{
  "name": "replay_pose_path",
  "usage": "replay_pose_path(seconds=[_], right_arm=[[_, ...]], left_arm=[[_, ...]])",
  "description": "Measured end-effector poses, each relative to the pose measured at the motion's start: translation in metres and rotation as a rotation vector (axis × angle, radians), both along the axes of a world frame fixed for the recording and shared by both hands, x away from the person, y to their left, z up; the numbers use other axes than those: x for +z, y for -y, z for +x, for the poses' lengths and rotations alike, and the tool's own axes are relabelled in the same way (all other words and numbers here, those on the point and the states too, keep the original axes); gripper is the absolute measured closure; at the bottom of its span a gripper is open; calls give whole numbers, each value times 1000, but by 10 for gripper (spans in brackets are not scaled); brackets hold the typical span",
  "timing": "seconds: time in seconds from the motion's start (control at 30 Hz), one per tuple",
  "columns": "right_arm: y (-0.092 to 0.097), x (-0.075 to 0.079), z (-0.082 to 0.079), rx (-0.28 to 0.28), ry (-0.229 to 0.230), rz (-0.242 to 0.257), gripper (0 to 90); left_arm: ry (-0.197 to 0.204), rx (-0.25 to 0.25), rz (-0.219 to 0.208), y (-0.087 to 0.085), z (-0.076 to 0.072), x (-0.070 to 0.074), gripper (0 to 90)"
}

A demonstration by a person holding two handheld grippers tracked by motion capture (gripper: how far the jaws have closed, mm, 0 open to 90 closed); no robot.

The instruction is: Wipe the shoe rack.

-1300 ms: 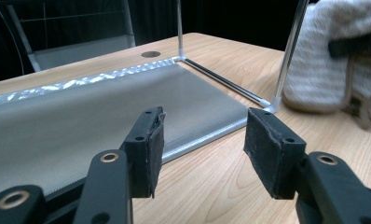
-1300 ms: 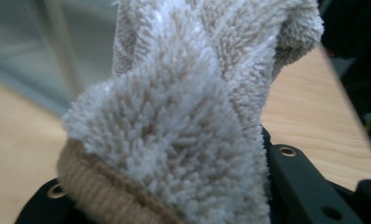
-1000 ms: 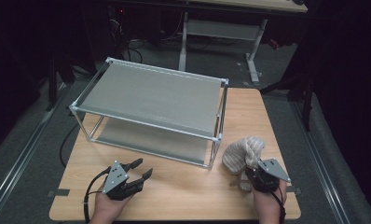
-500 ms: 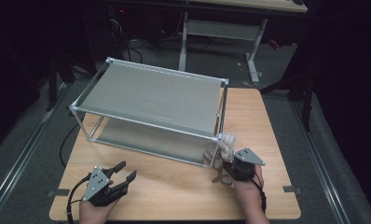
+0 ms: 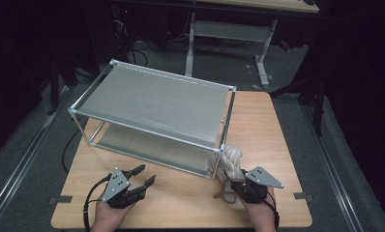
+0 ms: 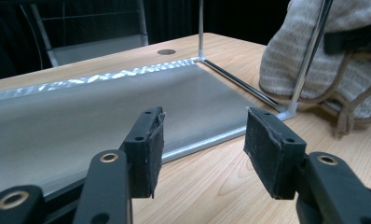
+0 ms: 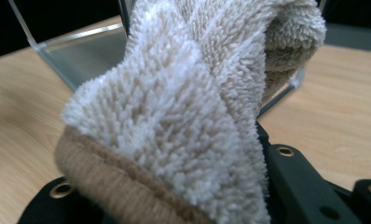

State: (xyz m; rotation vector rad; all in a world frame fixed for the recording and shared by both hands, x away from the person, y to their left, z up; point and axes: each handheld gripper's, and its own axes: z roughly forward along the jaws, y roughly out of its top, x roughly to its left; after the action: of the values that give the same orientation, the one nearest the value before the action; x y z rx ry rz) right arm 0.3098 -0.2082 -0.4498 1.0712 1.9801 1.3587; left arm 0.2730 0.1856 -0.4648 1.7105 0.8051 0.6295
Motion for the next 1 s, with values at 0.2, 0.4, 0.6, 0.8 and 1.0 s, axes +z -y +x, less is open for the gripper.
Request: replay_pose_path(seconds=[0.2, 0.4, 0.6, 0.8, 1.0], right_arm=[[3, 15, -5, -2, 55, 59, 668], [2, 11, 0, 7, 27, 47, 670], [-4, -2, 2, 23, -25, -12, 672], [-13, -23, 7, 31, -114, -105, 672], [-11, -21, 4, 25, -109, -99, 671]], left_arm=[[-2, -4, 3, 2, 0, -1, 471], [-2, -1, 2, 0, -1, -1, 471], [-3, -9, 4, 3, 1, -1, 471], [-4, -27, 4, 7, 4, -1, 470], [-4, -34, 1, 10, 6, -1, 470]])
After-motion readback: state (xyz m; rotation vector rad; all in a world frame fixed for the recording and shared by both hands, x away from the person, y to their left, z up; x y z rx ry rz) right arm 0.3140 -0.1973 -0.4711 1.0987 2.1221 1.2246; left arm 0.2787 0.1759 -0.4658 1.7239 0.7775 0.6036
